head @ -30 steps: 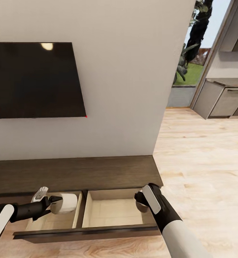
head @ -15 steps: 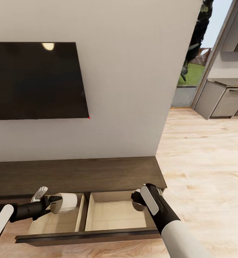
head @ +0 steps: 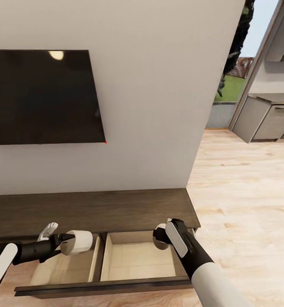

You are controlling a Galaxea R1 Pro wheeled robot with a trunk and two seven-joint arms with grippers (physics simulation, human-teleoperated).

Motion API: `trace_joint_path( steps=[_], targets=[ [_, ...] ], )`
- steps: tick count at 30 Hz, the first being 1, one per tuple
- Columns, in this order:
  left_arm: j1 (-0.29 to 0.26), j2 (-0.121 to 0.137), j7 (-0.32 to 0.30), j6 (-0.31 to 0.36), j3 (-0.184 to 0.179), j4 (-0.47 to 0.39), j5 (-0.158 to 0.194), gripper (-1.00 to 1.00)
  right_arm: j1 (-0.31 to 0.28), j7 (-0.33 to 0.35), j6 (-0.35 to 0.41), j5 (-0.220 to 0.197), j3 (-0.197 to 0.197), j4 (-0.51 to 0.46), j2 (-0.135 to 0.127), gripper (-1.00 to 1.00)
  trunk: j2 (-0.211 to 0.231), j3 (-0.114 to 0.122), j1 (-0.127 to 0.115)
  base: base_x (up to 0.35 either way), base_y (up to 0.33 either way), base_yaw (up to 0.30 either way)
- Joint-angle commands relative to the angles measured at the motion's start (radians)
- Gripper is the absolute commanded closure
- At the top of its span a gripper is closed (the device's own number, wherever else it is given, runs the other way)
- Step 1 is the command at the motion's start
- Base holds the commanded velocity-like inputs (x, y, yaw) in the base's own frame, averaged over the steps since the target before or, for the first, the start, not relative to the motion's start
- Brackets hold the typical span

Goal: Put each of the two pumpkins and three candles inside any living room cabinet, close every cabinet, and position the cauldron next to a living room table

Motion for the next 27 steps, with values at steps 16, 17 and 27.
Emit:
trace_joint_path(
  steps=[16, 17, 27],
  targets=[
    [0.000, -0.104, 0.069, -0.033, -0.131, -0.047, -0.009, 1.00, 0.000, 0.000, 0.000, 0.001, 0.007, 0.001, 0.000, 1.00, -0.084, -0.038, 0.046, 0.000, 0.000, 0.000],
    [0.000, -0.109, 0.094, -0.040, -0.139, -0.048, -0.009, 1.00, 0.000, 0.000, 0.000, 0.001, 0.007, 0.001, 0.000, 1.00, -0.091, -0.041, 0.050, 0.000, 0.000, 0.000],
    [0.000, -0.199, 0.275, -0.107, -0.167, -0.059, -0.014, 1.00, 0.000, 0.000, -0.004, 0.002, 0.044, 0.003, 0.000, 1.00, -0.161, -0.072, 0.088, 0.000, 0.000, 0.000]
  ],
)
